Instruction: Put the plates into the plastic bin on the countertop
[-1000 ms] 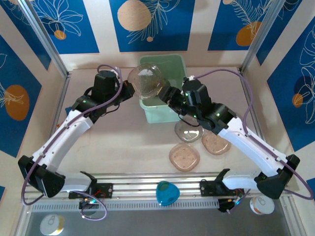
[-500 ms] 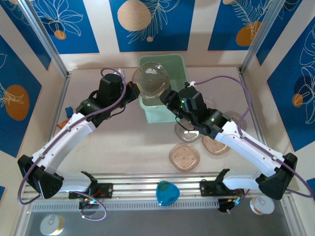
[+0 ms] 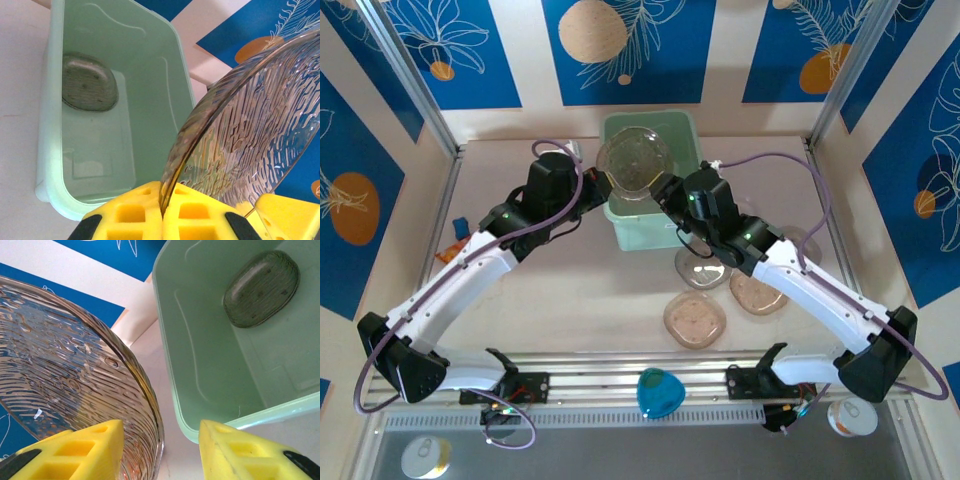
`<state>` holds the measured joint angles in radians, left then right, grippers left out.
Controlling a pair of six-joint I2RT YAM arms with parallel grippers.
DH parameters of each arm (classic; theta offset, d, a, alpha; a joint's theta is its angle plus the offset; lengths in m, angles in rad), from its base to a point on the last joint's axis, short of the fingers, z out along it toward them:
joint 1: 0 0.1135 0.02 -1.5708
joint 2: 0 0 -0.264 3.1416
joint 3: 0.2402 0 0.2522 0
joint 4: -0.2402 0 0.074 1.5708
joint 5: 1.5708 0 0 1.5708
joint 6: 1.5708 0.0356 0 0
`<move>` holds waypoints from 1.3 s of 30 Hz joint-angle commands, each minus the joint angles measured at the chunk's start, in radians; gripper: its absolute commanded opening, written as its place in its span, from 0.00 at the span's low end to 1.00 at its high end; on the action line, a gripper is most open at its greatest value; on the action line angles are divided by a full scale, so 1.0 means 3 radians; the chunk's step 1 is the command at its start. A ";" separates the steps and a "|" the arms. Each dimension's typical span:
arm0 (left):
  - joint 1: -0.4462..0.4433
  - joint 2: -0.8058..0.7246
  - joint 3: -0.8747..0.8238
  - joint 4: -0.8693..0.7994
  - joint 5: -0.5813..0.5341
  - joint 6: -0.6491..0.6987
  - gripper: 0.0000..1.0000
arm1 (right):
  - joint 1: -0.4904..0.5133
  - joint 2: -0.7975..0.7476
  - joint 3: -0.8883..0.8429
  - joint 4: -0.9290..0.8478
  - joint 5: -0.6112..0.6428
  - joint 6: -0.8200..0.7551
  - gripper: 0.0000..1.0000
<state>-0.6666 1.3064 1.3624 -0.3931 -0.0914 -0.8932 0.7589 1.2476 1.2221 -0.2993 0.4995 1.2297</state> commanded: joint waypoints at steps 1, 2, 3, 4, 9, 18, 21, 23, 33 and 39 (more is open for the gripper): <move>-0.0058 0.0017 0.0027 0.0158 -0.0076 -0.0037 0.00 | -0.0012 0.0019 0.0007 0.0113 0.0008 0.0078 0.42; -0.0063 0.0017 0.0017 0.0171 -0.0076 -0.0039 0.00 | -0.0006 0.0026 -0.0002 0.0118 -0.0003 0.0092 0.41; -0.0069 0.0020 0.0010 0.0187 -0.0083 -0.0035 0.00 | -0.0004 0.0034 -0.0003 0.0114 -0.0011 0.0120 0.40; -0.0074 0.0018 0.0004 0.0189 -0.0092 -0.0034 0.00 | 0.0001 0.0038 -0.0008 0.0124 -0.0018 0.0144 0.39; -0.0083 0.0028 -0.0006 0.0178 -0.0102 -0.0011 0.00 | 0.0033 0.0075 -0.0006 0.0133 -0.0029 0.0185 0.30; -0.0084 0.0008 -0.0055 0.0162 -0.0071 -0.0009 0.00 | 0.0042 0.0093 -0.0010 0.0107 0.0014 0.0236 0.17; -0.0084 -0.0007 -0.0067 0.0159 -0.0031 -0.0024 0.00 | 0.0052 0.0106 0.0028 0.0060 0.0004 0.0245 0.12; -0.0084 -0.0028 -0.0086 0.0148 -0.0008 -0.0025 0.00 | 0.0067 0.0106 0.0034 0.0041 0.0019 0.0245 0.11; -0.0079 -0.0028 -0.0057 -0.0069 0.0025 0.0117 0.28 | 0.0114 0.0079 0.0053 0.0041 0.0221 0.0143 0.00; -0.0032 -0.0019 -0.0021 -0.0165 -0.0056 0.0232 0.55 | 0.0109 0.0100 0.0055 0.0082 0.0317 0.0070 0.00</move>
<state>-0.6792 1.3136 1.3441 -0.4099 -0.1024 -0.8581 0.7864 1.2682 1.2217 -0.2996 0.5438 1.2762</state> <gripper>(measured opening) 0.533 0.063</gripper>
